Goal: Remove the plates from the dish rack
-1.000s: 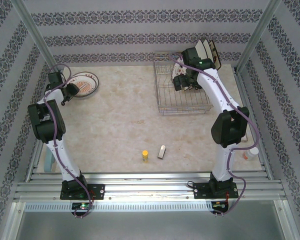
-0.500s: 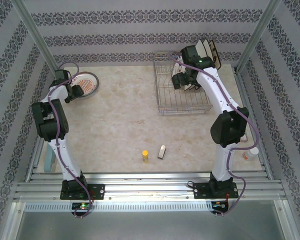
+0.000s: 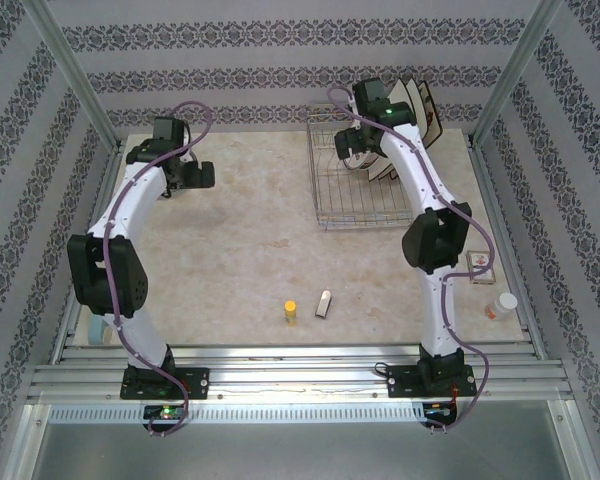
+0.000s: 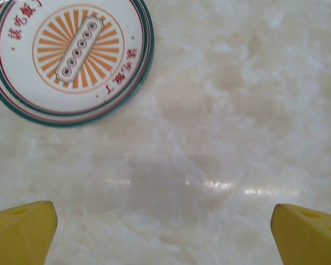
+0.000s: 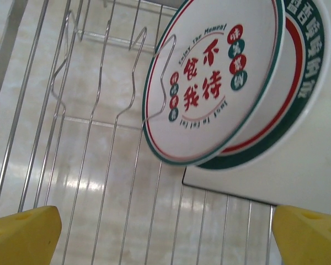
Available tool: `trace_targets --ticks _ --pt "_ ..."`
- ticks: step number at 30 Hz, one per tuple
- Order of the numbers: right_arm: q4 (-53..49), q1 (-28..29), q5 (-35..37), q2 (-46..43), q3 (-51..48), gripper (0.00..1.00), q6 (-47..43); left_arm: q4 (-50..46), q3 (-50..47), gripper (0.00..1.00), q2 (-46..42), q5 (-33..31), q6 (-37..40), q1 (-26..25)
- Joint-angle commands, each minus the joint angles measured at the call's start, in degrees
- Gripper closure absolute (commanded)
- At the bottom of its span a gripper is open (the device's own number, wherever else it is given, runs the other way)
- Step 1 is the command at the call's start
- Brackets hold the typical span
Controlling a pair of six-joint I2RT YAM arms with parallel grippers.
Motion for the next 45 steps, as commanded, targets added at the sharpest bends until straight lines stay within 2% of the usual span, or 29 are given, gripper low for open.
trace_targets --ticks 1,13,23,27,41,45 --pt "0.7 -1.1 1.7 3.1 5.3 0.02 1.6 -8.1 -1.1 0.00 -1.4 -1.4 0.3 -1.4" --pt "3.8 -1.8 -0.7 9.5 10.3 0.04 2.7 -9.4 -1.1 0.00 -2.5 -0.3 0.2 -2.5" --pt "7.0 -1.9 -1.2 13.7 13.7 0.15 5.2 -9.8 0.0 0.00 -2.0 -0.1 0.8 -2.7" --pt "8.4 -1.9 -1.9 14.3 13.7 0.23 6.2 -9.9 0.3 0.00 -1.8 -0.2 1.0 -2.7" --pt "11.6 -1.9 4.6 11.1 9.3 0.18 7.6 -9.6 1.1 0.00 -0.7 0.1 1.5 -2.7" --pt "11.9 -2.2 3.9 10.9 8.2 0.18 7.8 -9.6 1.4 0.00 -0.5 0.1 1.6 -2.7"
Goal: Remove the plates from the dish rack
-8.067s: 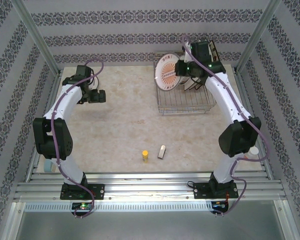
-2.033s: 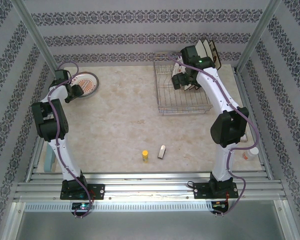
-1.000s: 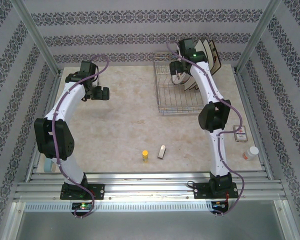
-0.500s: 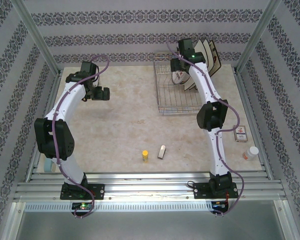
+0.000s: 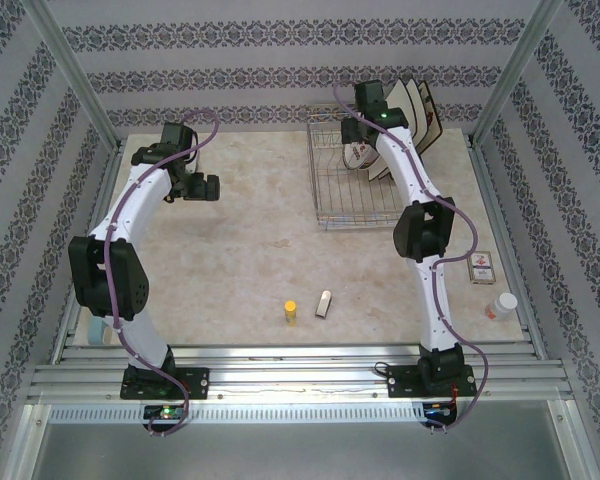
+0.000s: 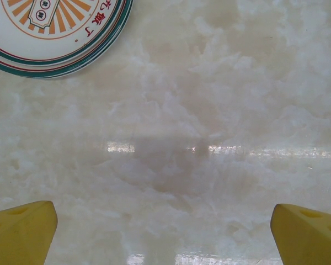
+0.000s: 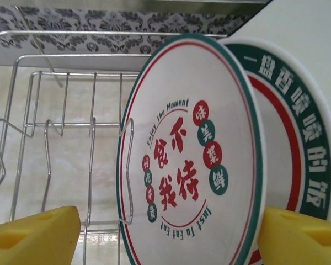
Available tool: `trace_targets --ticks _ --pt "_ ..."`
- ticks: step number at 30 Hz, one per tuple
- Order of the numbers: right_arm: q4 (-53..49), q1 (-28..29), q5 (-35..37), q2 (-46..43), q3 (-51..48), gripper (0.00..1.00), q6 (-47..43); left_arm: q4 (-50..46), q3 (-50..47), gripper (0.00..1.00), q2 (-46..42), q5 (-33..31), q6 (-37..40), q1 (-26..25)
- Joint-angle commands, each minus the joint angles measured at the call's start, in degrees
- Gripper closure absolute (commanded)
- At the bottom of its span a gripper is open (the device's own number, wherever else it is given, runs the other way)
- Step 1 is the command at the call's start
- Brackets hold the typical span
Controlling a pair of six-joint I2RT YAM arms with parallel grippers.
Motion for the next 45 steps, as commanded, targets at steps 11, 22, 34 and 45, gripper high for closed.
trace_targets --ticks 11,22,34,45 --pt "1.7 0.1 -2.8 1.5 0.8 0.39 2.7 -2.6 1.5 0.00 0.2 -0.7 1.7 -0.7" --pt "1.7 -0.1 -4.4 3.6 3.4 0.71 4.4 -3.4 1.4 0.00 0.2 -1.4 1.6 -0.6" --pt "0.4 0.3 -4.5 1.4 5.4 1.00 4.1 -2.7 0.7 0.00 1.0 0.0 0.8 -0.7" --pt "-2.6 1.3 -3.8 -9.3 2.1 1.00 1.8 -3.3 3.0 0.00 3.3 0.2 1.1 -0.7"
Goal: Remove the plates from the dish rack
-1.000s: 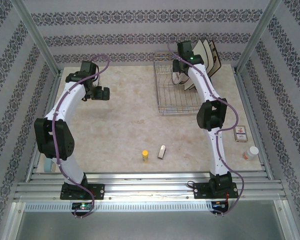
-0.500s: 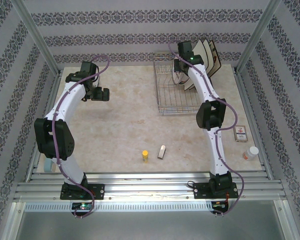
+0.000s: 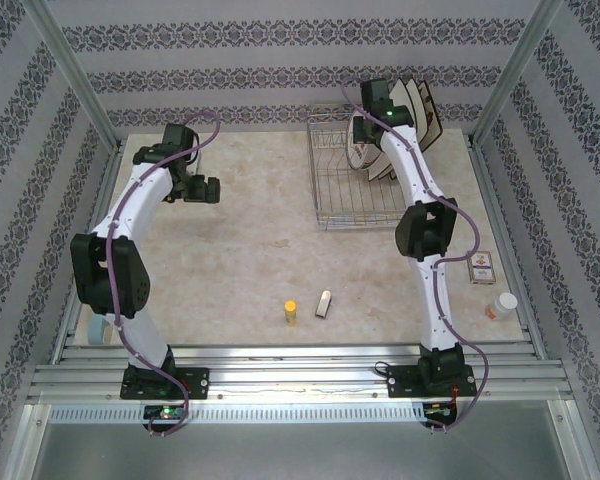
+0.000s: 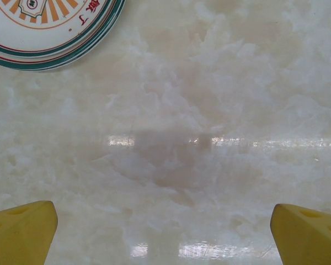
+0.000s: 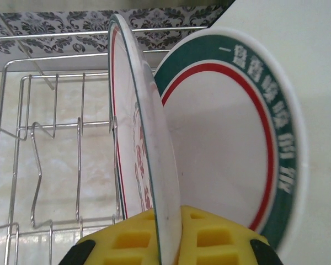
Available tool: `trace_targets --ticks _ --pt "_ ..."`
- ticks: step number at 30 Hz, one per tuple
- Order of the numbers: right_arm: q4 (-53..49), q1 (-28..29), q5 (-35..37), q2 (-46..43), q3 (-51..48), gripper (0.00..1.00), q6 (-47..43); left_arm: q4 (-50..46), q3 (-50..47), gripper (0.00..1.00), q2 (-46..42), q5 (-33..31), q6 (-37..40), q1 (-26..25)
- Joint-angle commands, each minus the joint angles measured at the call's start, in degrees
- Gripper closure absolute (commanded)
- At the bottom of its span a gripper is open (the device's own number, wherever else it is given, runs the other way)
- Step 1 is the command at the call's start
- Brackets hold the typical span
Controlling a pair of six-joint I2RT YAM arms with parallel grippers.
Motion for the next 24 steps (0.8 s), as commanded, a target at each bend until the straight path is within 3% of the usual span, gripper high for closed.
trace_targets --ticks 1,9,16,19,24 --pt "0.9 2.3 -2.8 -10.5 -2.1 1.00 -1.3 -2.1 2.9 0.00 2.3 0.2 0.3 -0.7" --pt "2.3 2.8 -2.0 -25.3 -18.1 1.00 -3.2 -2.5 4.2 0.00 4.5 0.8 0.4 -0.7" --pt "5.1 3.3 -7.8 -35.9 -30.8 1.00 -2.3 -2.2 4.2 0.00 4.4 1.0 0.5 -0.6" --pt "8.4 2.6 -15.8 -40.1 -37.5 1.00 0.6 -2.2 4.5 0.00 4.7 1.2 0.5 -0.6" --pt "25.4 -0.3 -39.3 -48.1 -55.5 1.00 11.4 -2.2 4.9 0.00 4.8 1.5 0.6 -0.7"
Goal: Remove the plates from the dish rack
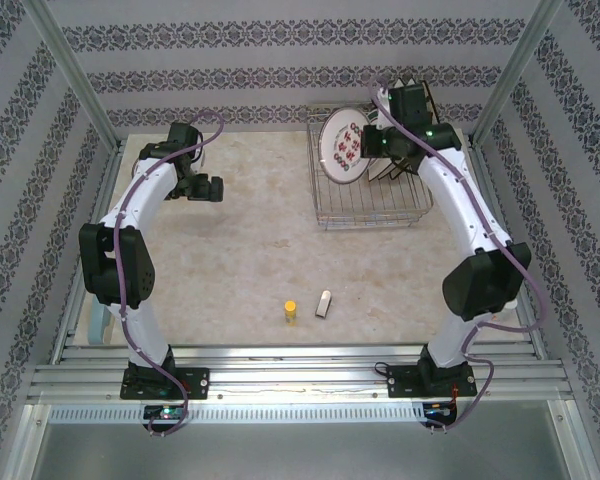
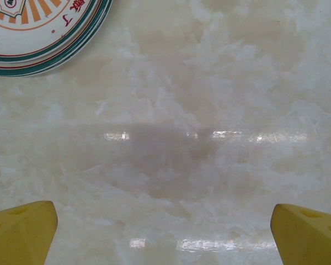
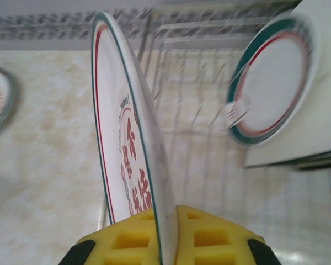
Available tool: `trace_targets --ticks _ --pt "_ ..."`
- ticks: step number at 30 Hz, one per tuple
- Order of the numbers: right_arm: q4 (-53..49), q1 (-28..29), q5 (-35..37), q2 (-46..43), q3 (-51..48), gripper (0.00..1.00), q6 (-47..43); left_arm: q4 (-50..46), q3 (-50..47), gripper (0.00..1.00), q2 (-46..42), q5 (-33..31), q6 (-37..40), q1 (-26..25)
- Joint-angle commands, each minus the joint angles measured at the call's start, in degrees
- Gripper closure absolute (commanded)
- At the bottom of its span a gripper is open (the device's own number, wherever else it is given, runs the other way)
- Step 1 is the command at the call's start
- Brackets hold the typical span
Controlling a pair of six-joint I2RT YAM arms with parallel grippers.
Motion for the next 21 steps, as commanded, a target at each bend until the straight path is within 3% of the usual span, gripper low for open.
trace_targets --ticks 1,3,6,16,21 --pt "17.4 -1.7 -21.2 -5.3 -9.9 1.00 10.3 -2.0 2.2 0.00 0.8 0.6 0.6 -0.7" --pt "26.7 -2.1 -29.5 -6.2 -16.3 1.00 16.3 -2.0 2.3 0.00 0.7 0.6 0.7 -0.7" --pt "39.7 -1.8 -35.7 -6.1 -24.2 1.00 23.9 -1.9 2.3 0.00 0.4 0.9 0.8 -0.7" --pt "54.4 -0.3 -38.4 -2.1 -33.7 1.00 31.1 -2.0 3.4 0.00 -1.5 2.2 0.9 -0.7" --pt "57.1 0.2 -38.3 0.3 -34.2 1.00 32.5 0.2 2.5 0.00 -4.7 7.9 1.0 -0.6"
